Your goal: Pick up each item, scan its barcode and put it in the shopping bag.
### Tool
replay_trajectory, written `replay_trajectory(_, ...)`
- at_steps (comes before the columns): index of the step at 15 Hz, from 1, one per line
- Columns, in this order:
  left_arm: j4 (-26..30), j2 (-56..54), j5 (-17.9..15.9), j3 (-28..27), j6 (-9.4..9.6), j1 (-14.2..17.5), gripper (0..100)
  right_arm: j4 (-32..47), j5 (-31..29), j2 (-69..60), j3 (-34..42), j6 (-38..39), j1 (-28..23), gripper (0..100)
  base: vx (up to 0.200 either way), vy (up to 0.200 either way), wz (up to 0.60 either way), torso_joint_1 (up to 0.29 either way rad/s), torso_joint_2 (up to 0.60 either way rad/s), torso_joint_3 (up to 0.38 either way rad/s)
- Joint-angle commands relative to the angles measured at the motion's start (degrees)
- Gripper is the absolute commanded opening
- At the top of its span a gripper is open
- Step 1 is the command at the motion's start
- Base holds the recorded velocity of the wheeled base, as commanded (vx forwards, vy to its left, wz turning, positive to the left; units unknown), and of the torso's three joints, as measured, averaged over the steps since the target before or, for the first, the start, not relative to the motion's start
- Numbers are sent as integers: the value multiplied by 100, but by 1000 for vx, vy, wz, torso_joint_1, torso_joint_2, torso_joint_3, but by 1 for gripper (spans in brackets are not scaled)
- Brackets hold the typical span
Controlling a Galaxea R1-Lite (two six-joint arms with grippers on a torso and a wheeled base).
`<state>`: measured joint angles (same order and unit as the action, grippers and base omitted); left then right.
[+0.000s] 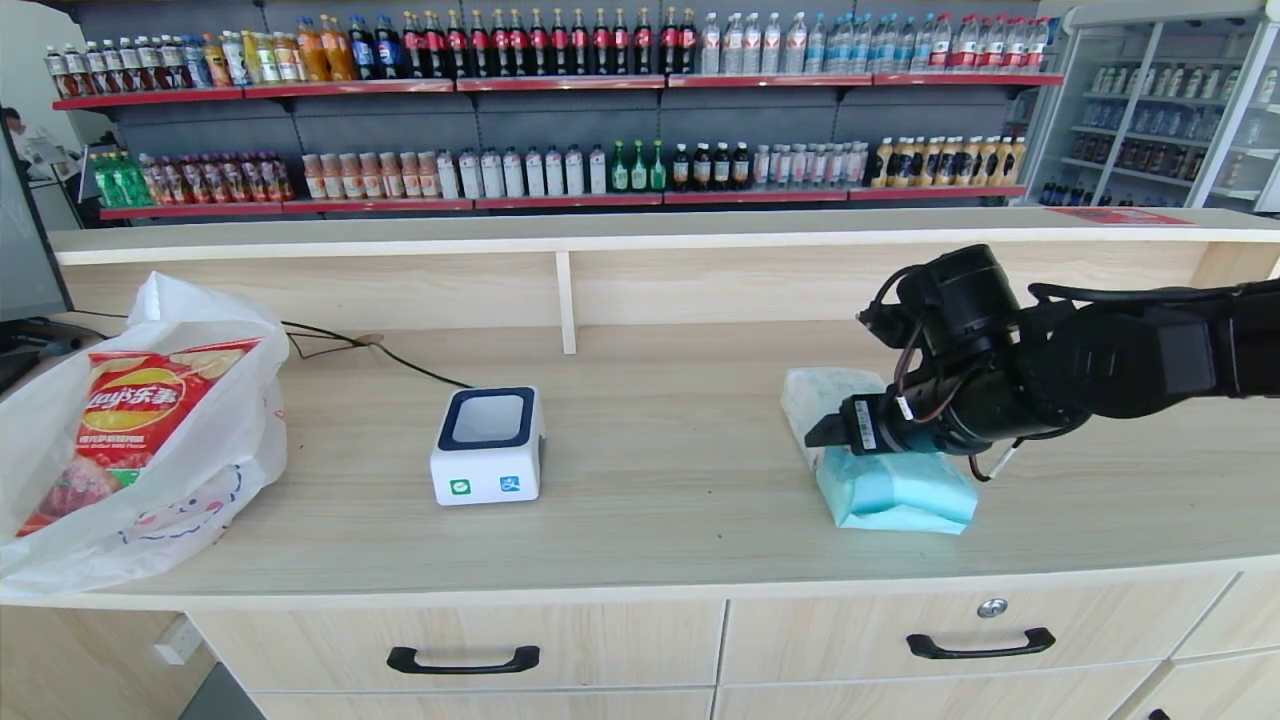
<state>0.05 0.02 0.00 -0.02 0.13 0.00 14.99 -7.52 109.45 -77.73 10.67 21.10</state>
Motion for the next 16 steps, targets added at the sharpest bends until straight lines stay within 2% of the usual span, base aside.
replay_trajectory(1, 4, -2, 0, -6, -5, 0, 100, -49, -4, 138, -23, 6, -1, 100, 0, 0, 0, 0, 0, 0)
replay_trajectory(11, 4, -2, 0, 2, -5, 0, 100, -84, -4, 323, 21, -21, 52, 100, 0, 0, 0, 0, 0, 0)
replay_trajectory(12, 4, -2, 0, 2, -5, 0, 100, -84, -4, 323, 3, -21, 61, 0, 0, 0, 0, 0, 0, 0)
replay_trajectory(16, 4, -2, 0, 2, -5, 0, 100, -84, -4, 235, -23, -21, 61, 0, 0, 0, 0, 0, 0, 0)
